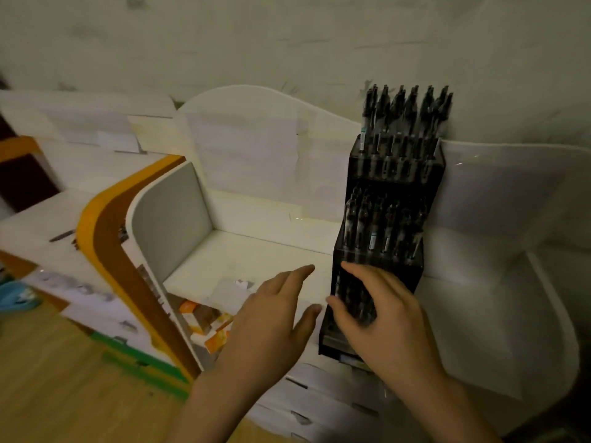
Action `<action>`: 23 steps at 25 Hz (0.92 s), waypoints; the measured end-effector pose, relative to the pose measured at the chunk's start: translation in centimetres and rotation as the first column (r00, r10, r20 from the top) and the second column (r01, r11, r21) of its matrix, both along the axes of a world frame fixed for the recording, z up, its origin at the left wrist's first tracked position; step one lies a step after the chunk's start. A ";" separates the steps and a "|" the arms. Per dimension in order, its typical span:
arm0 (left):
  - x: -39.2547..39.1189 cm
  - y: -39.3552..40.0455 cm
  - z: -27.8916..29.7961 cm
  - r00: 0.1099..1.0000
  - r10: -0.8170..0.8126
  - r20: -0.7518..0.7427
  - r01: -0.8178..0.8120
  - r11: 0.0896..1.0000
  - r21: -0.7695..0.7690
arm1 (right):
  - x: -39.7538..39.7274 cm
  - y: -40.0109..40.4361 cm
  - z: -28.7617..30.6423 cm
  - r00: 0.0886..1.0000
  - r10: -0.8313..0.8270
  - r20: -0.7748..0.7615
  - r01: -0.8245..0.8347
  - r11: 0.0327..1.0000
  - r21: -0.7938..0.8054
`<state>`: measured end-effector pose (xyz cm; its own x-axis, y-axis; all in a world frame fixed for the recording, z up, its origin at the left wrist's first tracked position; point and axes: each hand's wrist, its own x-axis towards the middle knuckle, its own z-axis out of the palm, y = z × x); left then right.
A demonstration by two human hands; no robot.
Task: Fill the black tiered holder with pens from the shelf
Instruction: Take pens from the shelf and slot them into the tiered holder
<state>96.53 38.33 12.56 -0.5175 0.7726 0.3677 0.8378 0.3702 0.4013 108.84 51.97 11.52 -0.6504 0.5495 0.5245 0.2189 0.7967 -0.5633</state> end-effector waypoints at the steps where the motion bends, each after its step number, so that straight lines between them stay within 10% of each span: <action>1: 0.0 -0.7 0.0 0.999 0.031 -0.011 -0.031 0.999 0.012 | -0.4 -0.5 0.1 0.998 0.043 0.038 -0.044 0.999 0.028; 23: -11.4 -35.8 -1.1 0.763 0.645 -0.043 -0.643 0.764 0.055 | -23.7 -30.4 -0.2 0.790 0.558 0.254 -0.606 0.773 0.186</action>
<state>85.09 2.49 11.48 -0.8667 0.2507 0.4313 0.4281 0.8176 0.3850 85.15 21.60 11.32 -0.8951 -0.0960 0.4353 -0.2583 0.9077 -0.3309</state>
